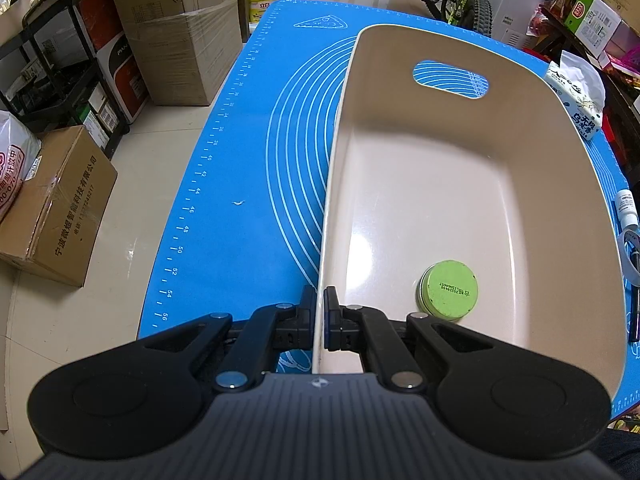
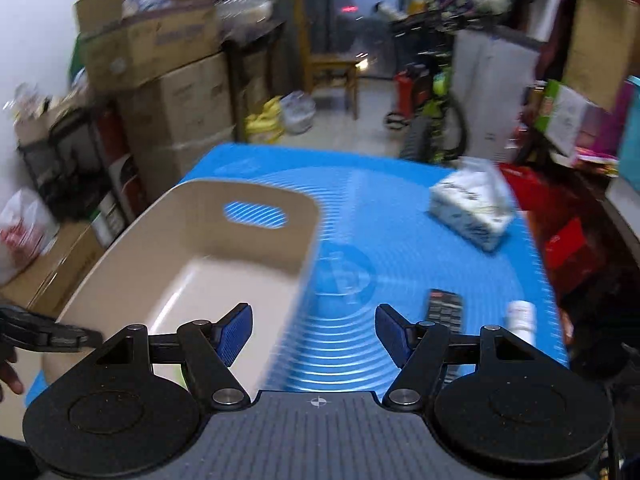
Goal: Organize rigid objects
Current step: 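Return the right gripper and grasp the white phone charger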
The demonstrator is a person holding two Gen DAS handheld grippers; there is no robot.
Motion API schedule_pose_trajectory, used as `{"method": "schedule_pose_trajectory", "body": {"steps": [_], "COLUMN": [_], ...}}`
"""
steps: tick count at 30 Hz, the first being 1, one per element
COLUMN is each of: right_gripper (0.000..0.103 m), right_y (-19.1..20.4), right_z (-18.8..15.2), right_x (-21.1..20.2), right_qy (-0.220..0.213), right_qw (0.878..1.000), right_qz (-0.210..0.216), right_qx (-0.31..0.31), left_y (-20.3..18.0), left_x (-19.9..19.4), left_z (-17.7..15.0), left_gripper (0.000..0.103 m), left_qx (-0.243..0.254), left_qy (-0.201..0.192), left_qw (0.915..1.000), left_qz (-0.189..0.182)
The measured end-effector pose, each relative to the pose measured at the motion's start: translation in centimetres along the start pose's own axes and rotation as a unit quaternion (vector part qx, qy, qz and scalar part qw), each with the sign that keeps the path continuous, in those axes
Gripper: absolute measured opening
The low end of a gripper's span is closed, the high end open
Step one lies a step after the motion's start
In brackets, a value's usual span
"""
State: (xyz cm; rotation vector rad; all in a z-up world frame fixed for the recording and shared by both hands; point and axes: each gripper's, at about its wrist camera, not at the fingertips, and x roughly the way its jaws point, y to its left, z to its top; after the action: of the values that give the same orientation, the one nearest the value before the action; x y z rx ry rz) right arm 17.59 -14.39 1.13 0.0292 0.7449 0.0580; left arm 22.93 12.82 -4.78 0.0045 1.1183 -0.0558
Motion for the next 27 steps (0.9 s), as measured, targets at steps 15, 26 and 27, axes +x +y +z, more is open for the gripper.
{"method": "schedule_pose_trajectory", "body": {"steps": [15, 26, 27], "right_gripper": [0.073, 0.067, 0.066], "right_y": [-5.3, -2.9, -2.7], "right_z": [-6.7, -8.9, -8.9], "right_x": [3.0, 7.1, 7.4], "right_qy": [0.056, 0.091, 0.090], "right_qw": [0.996, 0.994, 0.994], "right_qz": [-0.042, -0.031, -0.032], "right_qx": [0.053, 0.044, 0.043], "left_y": [-0.2, -0.1, -0.2], "left_x": [0.0, 0.0, 0.0], "left_z": [0.0, -0.1, -0.1], "left_gripper": [0.005, 0.006, 0.006], "left_qx": [0.003, 0.004, 0.005], "left_qy": [-0.001, -0.001, -0.001], "left_qw": [1.0000, 1.0000, 1.0000], "left_qz": [0.005, 0.007, 0.007]}}
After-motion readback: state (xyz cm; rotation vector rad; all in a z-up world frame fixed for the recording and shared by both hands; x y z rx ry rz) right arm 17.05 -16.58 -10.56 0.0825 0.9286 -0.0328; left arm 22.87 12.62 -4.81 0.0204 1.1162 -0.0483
